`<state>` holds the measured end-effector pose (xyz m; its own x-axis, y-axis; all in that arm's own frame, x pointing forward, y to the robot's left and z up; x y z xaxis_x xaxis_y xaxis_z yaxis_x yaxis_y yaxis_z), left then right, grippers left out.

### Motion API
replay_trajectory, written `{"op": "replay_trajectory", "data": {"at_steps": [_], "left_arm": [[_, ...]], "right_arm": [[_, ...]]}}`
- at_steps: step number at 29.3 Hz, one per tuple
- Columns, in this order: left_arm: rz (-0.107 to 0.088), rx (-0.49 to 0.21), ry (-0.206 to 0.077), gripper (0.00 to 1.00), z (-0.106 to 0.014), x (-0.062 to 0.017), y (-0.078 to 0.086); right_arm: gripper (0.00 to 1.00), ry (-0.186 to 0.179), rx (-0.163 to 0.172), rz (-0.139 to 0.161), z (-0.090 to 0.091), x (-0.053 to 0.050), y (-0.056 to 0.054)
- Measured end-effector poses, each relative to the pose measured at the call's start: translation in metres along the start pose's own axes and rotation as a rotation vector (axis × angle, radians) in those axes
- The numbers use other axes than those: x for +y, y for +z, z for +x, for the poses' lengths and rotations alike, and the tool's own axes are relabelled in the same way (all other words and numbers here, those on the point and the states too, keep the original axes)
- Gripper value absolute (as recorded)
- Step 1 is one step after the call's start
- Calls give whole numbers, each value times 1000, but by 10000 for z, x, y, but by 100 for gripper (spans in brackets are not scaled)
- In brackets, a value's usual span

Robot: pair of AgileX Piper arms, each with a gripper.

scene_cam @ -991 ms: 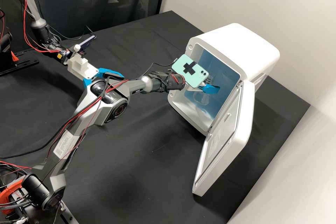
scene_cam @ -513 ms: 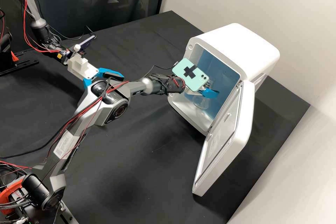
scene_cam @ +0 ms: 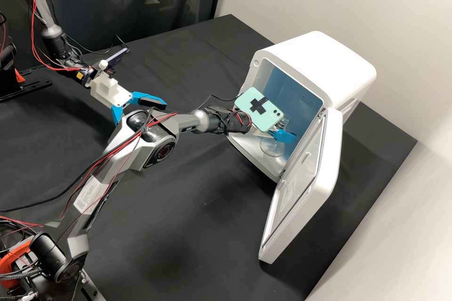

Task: Place the flask in the incubator

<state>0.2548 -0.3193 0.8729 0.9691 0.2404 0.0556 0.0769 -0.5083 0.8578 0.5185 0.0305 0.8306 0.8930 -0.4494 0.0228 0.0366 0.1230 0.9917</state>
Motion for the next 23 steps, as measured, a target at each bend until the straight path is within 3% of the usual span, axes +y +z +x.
{"op": "replay_trajectory", "data": {"at_steps": [7, 23], "left_arm": [[1, -5, -1, 100, 4, -3, 13], [-1, -10, -7, 100, 28, -22, 24]], "right_arm": [[0, 6, -12, 3, 24, 36, 55], [0, -9, -31, 2, 47, -23, 130]]}}
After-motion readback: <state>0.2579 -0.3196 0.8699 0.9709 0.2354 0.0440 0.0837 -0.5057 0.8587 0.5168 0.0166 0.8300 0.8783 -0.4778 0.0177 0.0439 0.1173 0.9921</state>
